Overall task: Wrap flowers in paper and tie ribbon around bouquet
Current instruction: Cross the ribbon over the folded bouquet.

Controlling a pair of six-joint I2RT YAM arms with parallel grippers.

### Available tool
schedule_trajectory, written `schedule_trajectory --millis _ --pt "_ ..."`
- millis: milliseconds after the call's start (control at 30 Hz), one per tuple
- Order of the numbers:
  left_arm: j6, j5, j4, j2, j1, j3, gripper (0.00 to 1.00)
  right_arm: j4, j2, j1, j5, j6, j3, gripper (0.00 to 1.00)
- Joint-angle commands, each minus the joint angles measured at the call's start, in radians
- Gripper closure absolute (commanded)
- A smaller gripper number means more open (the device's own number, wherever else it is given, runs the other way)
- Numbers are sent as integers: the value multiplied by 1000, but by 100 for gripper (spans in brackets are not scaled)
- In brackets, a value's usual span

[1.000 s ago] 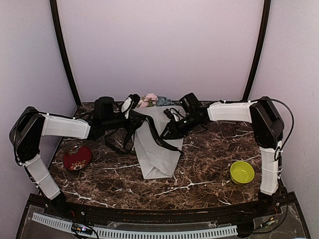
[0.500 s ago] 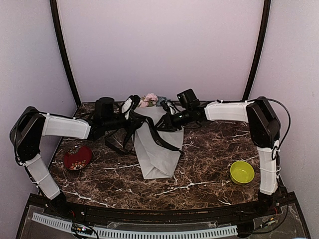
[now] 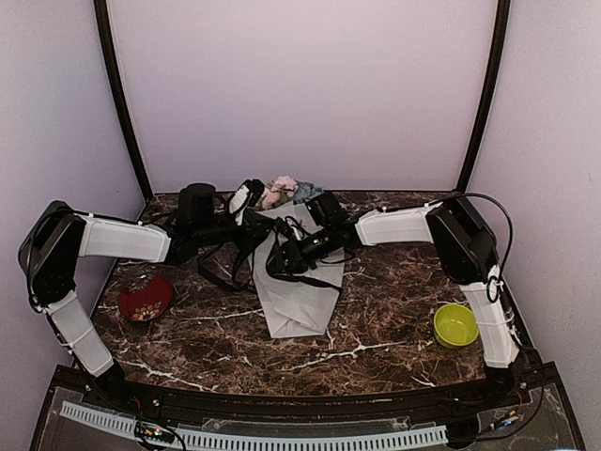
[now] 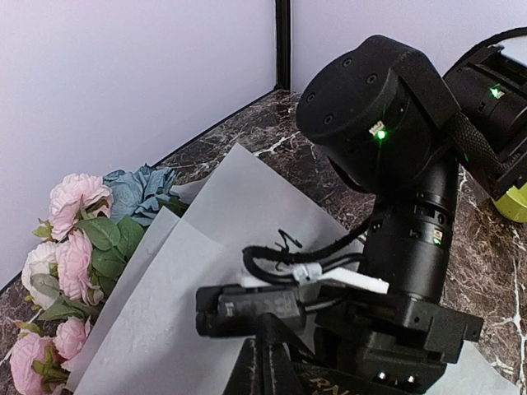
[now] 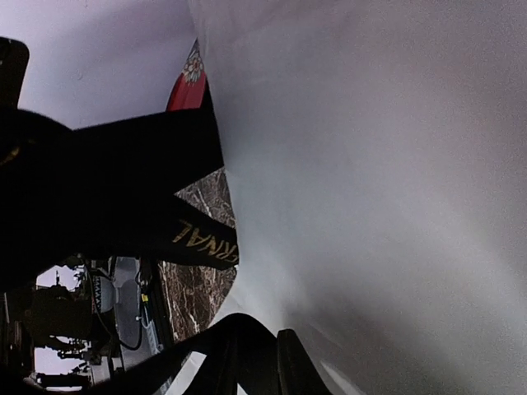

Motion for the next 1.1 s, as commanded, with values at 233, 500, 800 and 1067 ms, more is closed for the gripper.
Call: schedule_trajectory --millis 233,500,800,1067 --pt "2 -48 0 5 -1 4 100 59 -38 41 -215 -35 -70 86" --pt "3 -172 -154 158 -1 89 100 -6 -87 23 -138 -46 -158 87" --pt "19 -182 -232 261 0 121 100 -36 -105 -14 -41 -1 -191 85" --pt "33 -192 -237 276 0 123 100 -32 -195 -78 99 40 -262 85"
